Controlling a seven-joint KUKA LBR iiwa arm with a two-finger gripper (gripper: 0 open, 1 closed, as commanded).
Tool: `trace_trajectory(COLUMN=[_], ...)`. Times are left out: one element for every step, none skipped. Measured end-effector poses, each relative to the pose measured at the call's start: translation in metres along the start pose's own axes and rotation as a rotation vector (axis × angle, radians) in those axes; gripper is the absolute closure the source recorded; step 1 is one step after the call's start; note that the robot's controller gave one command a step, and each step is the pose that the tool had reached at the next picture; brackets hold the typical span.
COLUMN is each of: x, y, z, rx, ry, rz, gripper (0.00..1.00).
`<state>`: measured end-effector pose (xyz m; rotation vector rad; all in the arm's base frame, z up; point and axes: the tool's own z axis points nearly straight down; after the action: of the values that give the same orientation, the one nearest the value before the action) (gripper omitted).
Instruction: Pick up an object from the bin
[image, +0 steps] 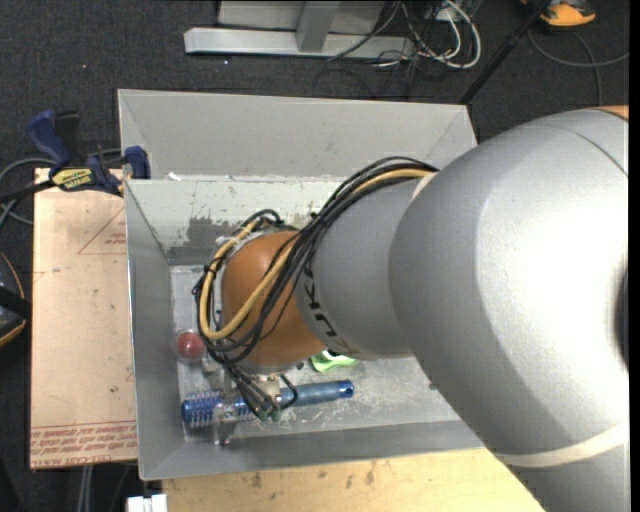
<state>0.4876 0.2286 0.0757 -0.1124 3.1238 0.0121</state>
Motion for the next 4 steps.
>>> trace_trajectory(x=[-0.002,-0.003,-0.004,-0.006], y=[0.001,0.002,0.002,0.003], z=[-0.002,-0.003,-0.004,-0.063], rx=[0.003,0.001,0.005,0.004], ry=[0.010,0.006,0.013,0.011], rz=[0.001,0.002,0.002,0.003], gripper=[0.00,1.00,1.00,1.00])
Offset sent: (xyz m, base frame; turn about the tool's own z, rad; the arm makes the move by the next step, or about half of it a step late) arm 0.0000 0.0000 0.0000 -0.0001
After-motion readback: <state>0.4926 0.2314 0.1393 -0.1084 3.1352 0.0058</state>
